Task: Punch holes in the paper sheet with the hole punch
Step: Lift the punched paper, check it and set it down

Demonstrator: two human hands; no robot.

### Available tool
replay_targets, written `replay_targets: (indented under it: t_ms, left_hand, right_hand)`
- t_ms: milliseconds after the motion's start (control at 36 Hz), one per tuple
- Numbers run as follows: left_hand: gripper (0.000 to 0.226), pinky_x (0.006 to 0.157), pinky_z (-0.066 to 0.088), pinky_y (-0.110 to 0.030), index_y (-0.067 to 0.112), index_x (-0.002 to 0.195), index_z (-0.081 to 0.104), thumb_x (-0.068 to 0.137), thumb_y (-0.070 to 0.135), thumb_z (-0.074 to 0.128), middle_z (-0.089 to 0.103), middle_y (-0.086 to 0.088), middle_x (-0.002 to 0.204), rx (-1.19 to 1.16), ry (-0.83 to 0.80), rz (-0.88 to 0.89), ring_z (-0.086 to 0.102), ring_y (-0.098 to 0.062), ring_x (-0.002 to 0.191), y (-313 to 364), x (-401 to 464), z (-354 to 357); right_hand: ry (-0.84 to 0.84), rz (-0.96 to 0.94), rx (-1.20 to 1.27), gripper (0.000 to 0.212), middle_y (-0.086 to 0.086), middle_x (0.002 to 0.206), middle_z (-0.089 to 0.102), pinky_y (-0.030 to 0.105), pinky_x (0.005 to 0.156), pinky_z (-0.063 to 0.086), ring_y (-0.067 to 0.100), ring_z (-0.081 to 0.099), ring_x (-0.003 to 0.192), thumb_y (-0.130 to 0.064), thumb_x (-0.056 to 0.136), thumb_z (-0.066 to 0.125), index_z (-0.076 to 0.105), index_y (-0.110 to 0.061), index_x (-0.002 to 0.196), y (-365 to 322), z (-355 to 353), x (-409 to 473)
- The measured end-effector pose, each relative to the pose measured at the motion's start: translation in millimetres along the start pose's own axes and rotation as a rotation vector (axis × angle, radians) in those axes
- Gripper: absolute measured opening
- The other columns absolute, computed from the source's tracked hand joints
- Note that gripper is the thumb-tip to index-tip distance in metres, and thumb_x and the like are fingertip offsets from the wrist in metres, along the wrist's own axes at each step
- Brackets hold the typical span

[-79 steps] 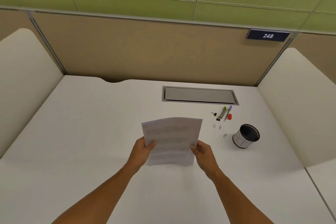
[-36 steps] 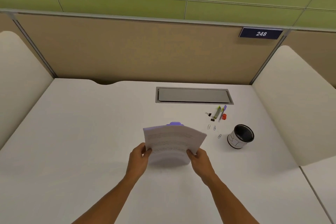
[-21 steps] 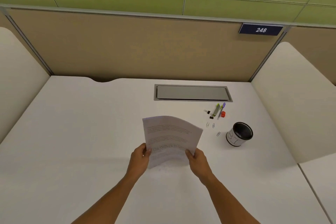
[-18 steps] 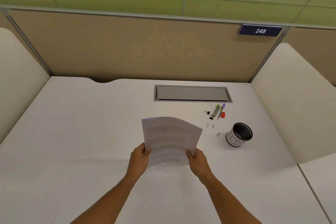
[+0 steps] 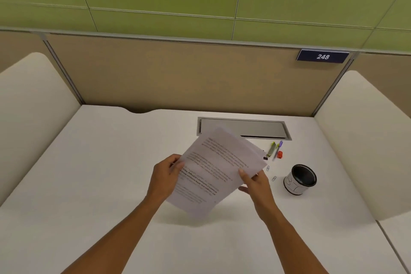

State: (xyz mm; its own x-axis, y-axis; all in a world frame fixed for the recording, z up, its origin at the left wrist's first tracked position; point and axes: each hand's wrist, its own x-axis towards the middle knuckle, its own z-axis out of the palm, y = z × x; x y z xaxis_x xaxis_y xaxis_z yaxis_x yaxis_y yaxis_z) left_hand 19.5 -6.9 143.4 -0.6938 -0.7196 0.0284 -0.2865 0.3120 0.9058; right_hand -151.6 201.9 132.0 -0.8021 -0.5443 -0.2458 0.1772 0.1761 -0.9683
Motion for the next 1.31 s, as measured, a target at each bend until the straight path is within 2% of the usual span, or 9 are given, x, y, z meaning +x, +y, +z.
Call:
replay_targets:
  t_ms: [167,278,389,583,722,861,1000,1194,1306]
  left_hand:
    - [0.020,0.068,0.054,-0.027,0.032,0.099,0.067,0.101,0.026,0.048,0.070,0.017,0.089,0.408,-0.015,0.138,0.066,-0.006,0.078,17,9,-20]
    - [0.024,0.072,0.048,-0.019,0.032,0.105,0.067,0.102,0.026,0.045,0.069,0.016,0.098,0.607,-0.085,0.275,0.065,-0.007,0.085,29,5,-17]
    - [0.024,0.074,0.048,-0.021,0.032,0.109,0.065,0.099,0.028,0.044,0.069,0.010,0.101,0.766,-0.176,0.389,0.066,-0.012,0.085,38,4,-11]
    - [0.033,0.081,0.058,-0.037,0.026,0.109,0.070,0.090,0.049,0.054,0.076,0.003,0.099,0.741,0.084,0.554,0.070,-0.017,0.080,21,15,-26]
    - [0.095,0.114,0.035,-0.047,0.021,0.149,0.029,0.073,0.032,0.086,0.039,-0.007,0.153,0.256,0.250,-0.005,0.041,-0.024,0.137,-32,10,-24]
    - [0.086,0.109,0.042,-0.043,0.026,0.144,0.036,0.074,0.034,0.084,0.062,0.002,0.132,-0.369,-0.085,-0.461,0.059,-0.019,0.121,-64,8,-11]
    - [0.030,0.101,0.052,-0.039,0.026,0.111,0.066,0.084,0.016,0.076,0.075,0.004,0.109,-0.288,-0.140,-0.443,0.069,-0.015,0.106,-88,14,-2]
    - [0.019,0.067,0.047,-0.015,0.012,0.094,0.067,0.080,0.009,0.080,0.071,0.008,0.084,-0.186,-0.141,-0.337,0.064,-0.008,0.077,-101,18,2]
    - [0.038,0.087,0.053,-0.027,0.016,0.116,0.068,0.080,0.016,0.081,0.075,0.006,0.107,-0.246,-0.160,-0.320,0.069,-0.009,0.101,-109,17,8]
  right_hand:
    - [0.218,-0.129,-0.109,0.091,-0.006,0.143,0.039,0.036,0.097,0.044,0.017,0.046,0.124,-0.040,0.083,0.075,0.018,-0.031,0.153,-10,-8,3]
    - [0.020,-0.219,-0.368,0.070,-0.020,0.140,0.048,0.031,0.103,0.039,0.000,0.045,0.126,-0.047,0.082,0.076,0.042,-0.034,0.142,-4,-15,4]
    - [-0.167,-0.225,-0.381,0.018,-0.016,0.098,0.073,0.024,0.077,0.050,-0.001,0.066,0.092,-0.022,0.096,0.064,0.070,-0.038,0.104,-6,-8,0]
    - [-0.093,-0.135,-0.225,0.026,-0.004,0.097,0.076,0.035,0.081,0.057,0.014,0.070,0.091,-0.012,0.100,0.055,0.072,-0.032,0.105,11,-7,9]
    - [-0.070,-0.100,-0.206,0.022,-0.002,0.101,0.076,0.036,0.085,0.055,0.017,0.070,0.096,-0.013,0.100,0.056,0.072,-0.023,0.111,26,-16,20]
    - [-0.060,-0.047,-0.197,0.021,-0.002,0.101,0.076,0.036,0.087,0.055,0.018,0.070,0.097,-0.014,0.101,0.056,0.072,-0.023,0.111,45,-18,25]
    - [-0.040,0.001,-0.171,0.020,-0.005,0.099,0.076,0.028,0.081,0.057,0.016,0.069,0.096,-0.016,0.101,0.055,0.071,-0.027,0.109,58,-17,29]
    - [-0.065,-0.017,-0.213,0.025,-0.006,0.099,0.075,0.029,0.084,0.057,0.012,0.069,0.096,-0.015,0.101,0.055,0.070,-0.035,0.108,65,-11,37]
    - [-0.051,-0.013,-0.230,0.025,-0.002,0.102,0.074,0.025,0.080,0.056,0.014,0.068,0.097,-0.014,0.102,0.053,0.067,-0.034,0.108,69,-7,41]
